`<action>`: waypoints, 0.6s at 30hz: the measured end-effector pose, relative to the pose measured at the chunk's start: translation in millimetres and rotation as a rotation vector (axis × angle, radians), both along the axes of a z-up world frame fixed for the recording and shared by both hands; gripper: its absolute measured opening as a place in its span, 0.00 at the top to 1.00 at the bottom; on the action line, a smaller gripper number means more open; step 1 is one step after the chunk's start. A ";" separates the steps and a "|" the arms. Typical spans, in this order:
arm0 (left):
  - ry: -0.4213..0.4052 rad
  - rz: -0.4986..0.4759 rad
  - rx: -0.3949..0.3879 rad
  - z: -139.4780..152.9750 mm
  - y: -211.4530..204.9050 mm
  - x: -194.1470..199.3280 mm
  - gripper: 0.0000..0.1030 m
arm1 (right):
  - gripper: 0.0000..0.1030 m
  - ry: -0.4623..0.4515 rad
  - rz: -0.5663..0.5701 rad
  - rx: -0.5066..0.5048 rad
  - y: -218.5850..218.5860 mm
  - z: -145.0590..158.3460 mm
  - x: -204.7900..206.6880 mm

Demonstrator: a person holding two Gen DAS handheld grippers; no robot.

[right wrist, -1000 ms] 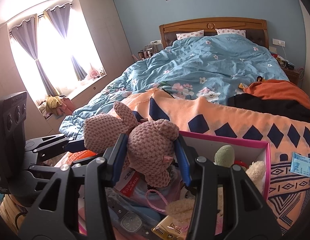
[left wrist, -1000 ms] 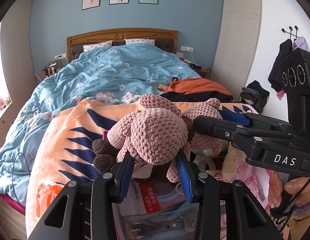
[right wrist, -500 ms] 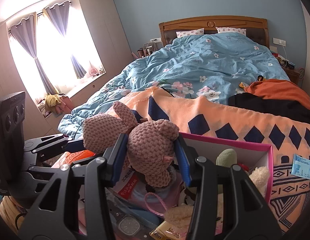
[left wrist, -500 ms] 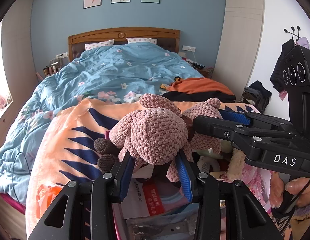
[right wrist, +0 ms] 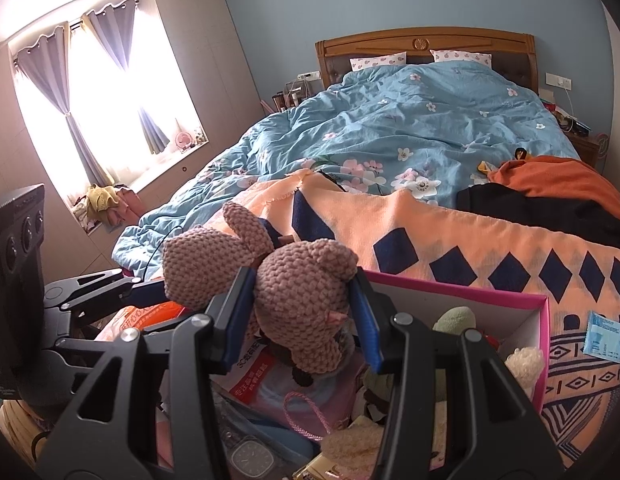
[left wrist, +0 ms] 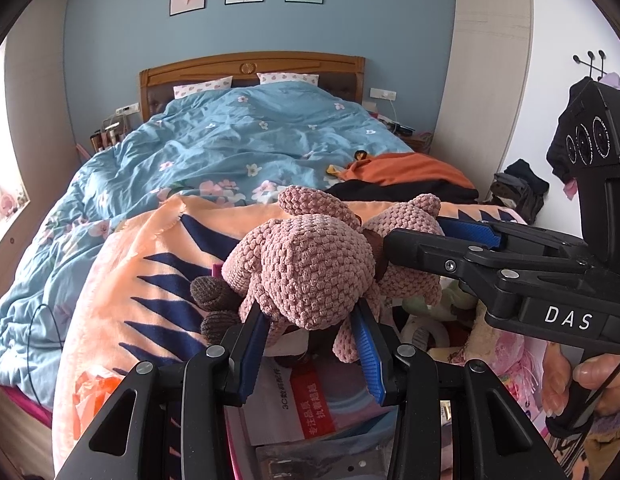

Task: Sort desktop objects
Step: 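Press the pink knitted bear down among the box contents with the right gripper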

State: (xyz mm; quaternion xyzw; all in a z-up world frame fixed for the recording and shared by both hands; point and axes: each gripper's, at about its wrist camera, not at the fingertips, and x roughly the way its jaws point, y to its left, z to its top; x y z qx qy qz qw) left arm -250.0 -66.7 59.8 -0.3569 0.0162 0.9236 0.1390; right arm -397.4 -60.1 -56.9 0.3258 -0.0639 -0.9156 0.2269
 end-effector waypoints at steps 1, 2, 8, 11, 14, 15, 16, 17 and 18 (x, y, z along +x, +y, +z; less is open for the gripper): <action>-0.001 -0.001 -0.001 0.1 0.5 -0.5 0.59 | 0.52 -0.002 0.001 0.000 -0.4 0.2 0.5; -0.001 0.000 -0.003 0.2 0.3 -0.5 0.59 | 0.52 -0.003 0.001 0.001 0.1 -0.2 -0.9; -0.003 -0.007 -0.019 -2.7 3.0 -5.1 0.59 | 0.52 -0.011 -0.009 0.002 3.6 -3.4 -8.1; 0.005 -0.012 -0.036 -3.1 8.1 -5.4 0.59 | 0.53 -0.028 -0.033 0.010 7.7 -8.4 -15.7; 0.012 -0.013 -0.061 -3.5 15.1 -5.8 0.59 | 0.53 -0.052 -0.038 0.006 9.1 -15.9 -22.0; 0.012 -0.014 -0.065 -3.3 17.4 -6.6 0.59 | 0.53 -0.057 -0.039 0.006 9.3 -18.0 -23.6; 0.010 -0.015 -0.064 -3.0 18.1 -7.4 0.59 | 0.53 -0.060 -0.041 0.007 9.5 -19.7 -24.9; 0.009 -0.015 -0.065 -2.8 18.8 -8.0 0.59 | 0.53 -0.064 -0.041 0.007 9.7 -21.1 -25.9; 0.009 -0.014 -0.065 -2.2 19.7 -8.8 0.59 | 0.53 -0.067 -0.043 0.009 9.8 -22.3 -27.2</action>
